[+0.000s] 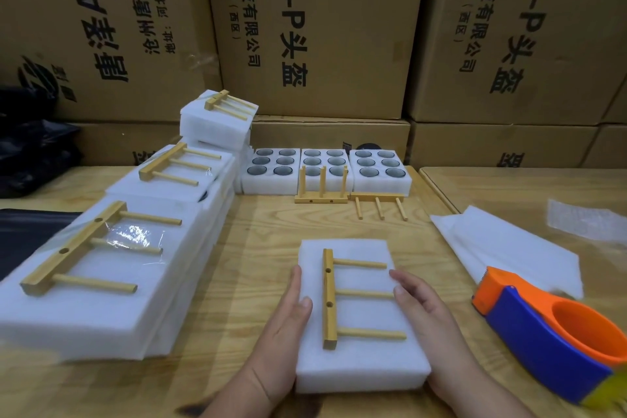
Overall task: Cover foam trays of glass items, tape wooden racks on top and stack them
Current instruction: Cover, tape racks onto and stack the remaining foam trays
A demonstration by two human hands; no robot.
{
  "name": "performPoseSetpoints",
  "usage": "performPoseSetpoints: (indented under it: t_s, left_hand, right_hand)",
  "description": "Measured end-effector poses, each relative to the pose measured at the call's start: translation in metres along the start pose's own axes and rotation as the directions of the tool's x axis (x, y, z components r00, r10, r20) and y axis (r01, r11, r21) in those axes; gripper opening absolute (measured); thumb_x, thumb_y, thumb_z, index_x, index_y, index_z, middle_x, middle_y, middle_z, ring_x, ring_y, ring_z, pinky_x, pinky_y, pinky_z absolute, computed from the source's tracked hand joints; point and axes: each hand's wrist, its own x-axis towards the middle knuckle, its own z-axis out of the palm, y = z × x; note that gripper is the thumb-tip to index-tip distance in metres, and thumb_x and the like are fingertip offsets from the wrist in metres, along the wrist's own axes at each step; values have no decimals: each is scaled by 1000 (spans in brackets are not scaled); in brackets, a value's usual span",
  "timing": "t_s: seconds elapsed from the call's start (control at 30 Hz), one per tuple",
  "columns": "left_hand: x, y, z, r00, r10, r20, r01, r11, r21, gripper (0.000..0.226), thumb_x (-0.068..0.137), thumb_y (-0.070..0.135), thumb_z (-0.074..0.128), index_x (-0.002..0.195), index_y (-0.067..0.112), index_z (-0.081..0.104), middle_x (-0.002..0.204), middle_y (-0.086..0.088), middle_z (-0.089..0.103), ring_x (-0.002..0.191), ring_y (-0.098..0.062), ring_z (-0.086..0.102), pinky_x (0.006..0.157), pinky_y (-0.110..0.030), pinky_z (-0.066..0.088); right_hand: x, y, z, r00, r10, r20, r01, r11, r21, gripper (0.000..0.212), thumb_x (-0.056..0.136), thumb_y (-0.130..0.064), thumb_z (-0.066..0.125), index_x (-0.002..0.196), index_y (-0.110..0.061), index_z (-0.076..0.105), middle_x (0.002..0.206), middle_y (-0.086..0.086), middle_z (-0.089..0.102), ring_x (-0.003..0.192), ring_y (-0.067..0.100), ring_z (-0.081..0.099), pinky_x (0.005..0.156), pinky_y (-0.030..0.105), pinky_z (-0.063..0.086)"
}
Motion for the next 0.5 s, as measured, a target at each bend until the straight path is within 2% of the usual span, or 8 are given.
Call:
performPoseSetpoints:
  t_s: [0.07,0.13,0.17,0.27,0.33,0.4,0.43,0.5]
  left_hand:
    - [-4,-3,-5,999,22,26,-22,1000,-4,68,92,51,60,153,37,35,154,28,36,143,8,33,122,-29,28]
    - [-6,-3,-6,999,49,16,-48,997,-57,52,97,46,58,146,35,45,147,27,49,136,9,43,107,-17,41]
    - [-5,-3,-4,998,51,-22,-54,993,-110,44,100,40,55,142,31,50,142,23,57,132,6,49,100,-16,46]
    - [-2,0,0,986,8,-167,-52,965,-258,32,106,21,40,127,17,64,125,1,72,120,-11,65,92,-26,52]
    - [1,3,-2,976,-26,-218,-37,959,-281,35,108,13,35,122,5,66,119,-11,74,118,-23,67,98,-37,51]
    - [3,5,-6,958,-65,-281,-24,952,-304,32,107,8,37,112,-1,68,113,-19,74,108,-28,71,91,-38,57]
    - [3,6,-9,949,-78,-305,-21,951,-308,31,106,8,41,104,0,70,107,-20,75,97,-26,74,79,-33,60]
    - [1,5,-12,940,-93,-327,-10,954,-301,31,103,10,51,85,10,76,93,-17,76,75,-21,74,62,-26,59]
  right_hand:
    - [-3,4,-2,1000,-26,-3,26,999,-23,24,97,-12,60,116,-22,71,107,5,77,92,20,75,64,27,59]
    - [-5,6,-4,998,-52,-25,51,997,-52,24,96,-10,61,116,-20,72,107,3,77,94,19,74,67,26,58]
    - [-5,6,-5,997,-61,-41,59,996,-63,24,96,-10,61,116,-19,71,107,3,77,95,19,74,68,27,58]
    - [-6,5,-6,992,-76,-98,70,995,-68,20,100,-9,57,113,-16,71,104,5,78,90,18,75,71,29,57]
    - [-9,7,-9,988,-53,-144,50,998,-22,20,100,-5,55,112,-14,69,105,9,78,91,23,74,78,35,57]
    - [-15,7,-11,986,-18,-165,18,1000,-4,20,99,0,54,112,-9,67,105,15,76,93,30,70,87,42,53]
    - [-19,6,-13,987,2,-162,-5,1000,-23,20,99,2,53,112,-7,66,102,16,76,91,32,69,83,40,55]
    - [-31,-1,-21,989,-19,-144,-4,987,-158,19,98,6,54,108,-4,67,89,12,78,84,30,70,66,26,58]
